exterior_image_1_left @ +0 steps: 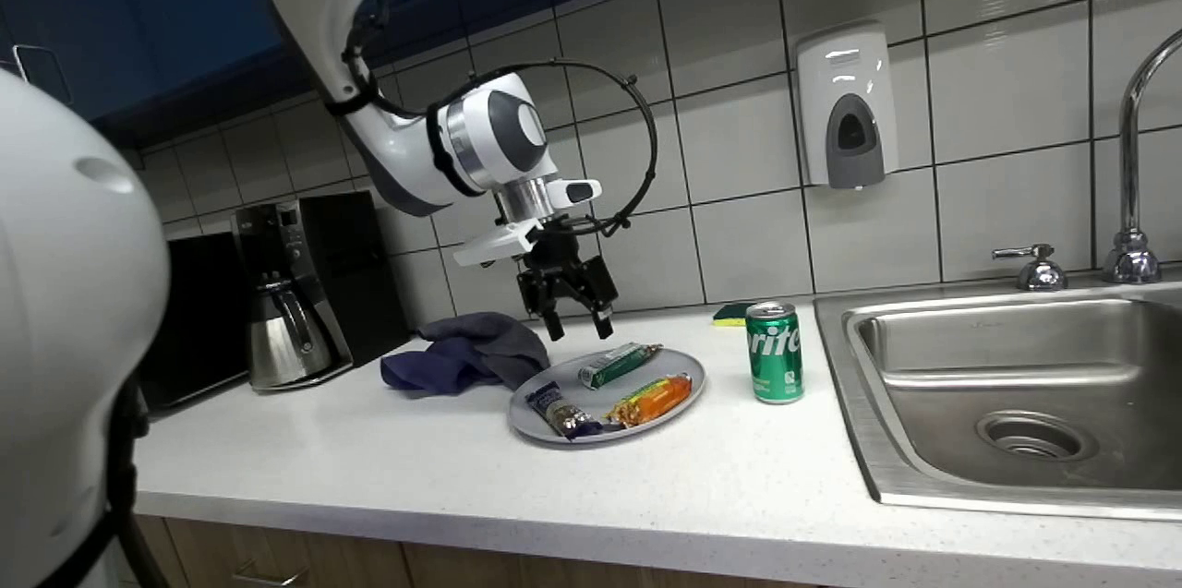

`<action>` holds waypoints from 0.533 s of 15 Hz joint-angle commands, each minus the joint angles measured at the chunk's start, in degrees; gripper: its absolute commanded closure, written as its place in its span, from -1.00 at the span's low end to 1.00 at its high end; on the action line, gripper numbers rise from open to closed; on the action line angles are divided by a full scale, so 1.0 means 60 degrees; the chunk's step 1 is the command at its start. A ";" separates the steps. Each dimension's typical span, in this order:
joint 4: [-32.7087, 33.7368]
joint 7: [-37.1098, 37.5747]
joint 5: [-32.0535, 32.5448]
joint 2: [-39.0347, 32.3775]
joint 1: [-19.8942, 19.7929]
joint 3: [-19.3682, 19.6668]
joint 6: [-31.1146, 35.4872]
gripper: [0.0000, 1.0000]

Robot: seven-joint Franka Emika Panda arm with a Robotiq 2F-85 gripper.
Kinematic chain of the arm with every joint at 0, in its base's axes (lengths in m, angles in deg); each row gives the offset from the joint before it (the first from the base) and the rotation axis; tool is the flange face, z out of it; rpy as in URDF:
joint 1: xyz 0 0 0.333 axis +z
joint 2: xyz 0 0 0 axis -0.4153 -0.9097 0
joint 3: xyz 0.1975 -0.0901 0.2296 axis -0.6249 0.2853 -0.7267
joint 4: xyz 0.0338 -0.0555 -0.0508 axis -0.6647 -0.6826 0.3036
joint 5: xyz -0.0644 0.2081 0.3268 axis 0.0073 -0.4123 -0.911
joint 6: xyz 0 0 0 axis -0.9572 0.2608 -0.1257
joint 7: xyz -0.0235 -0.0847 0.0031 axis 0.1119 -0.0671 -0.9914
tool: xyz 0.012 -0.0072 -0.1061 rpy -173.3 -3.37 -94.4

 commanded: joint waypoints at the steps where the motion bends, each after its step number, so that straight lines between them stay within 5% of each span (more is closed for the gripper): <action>1: -0.1133 -0.0192 0.0301 0.1399 -0.0288 -0.0323 -0.0146 -1.00; 5: -0.1891 -0.0534 0.0220 0.2400 -0.0571 -0.0548 -0.0277 -1.00; 6: -0.1287 -0.0232 0.0081 0.1551 -0.0595 -0.0652 -0.0065 -1.00; 8: -0.1595 -0.0354 0.0051 0.1943 -0.0713 -0.0733 -0.0088 -1.00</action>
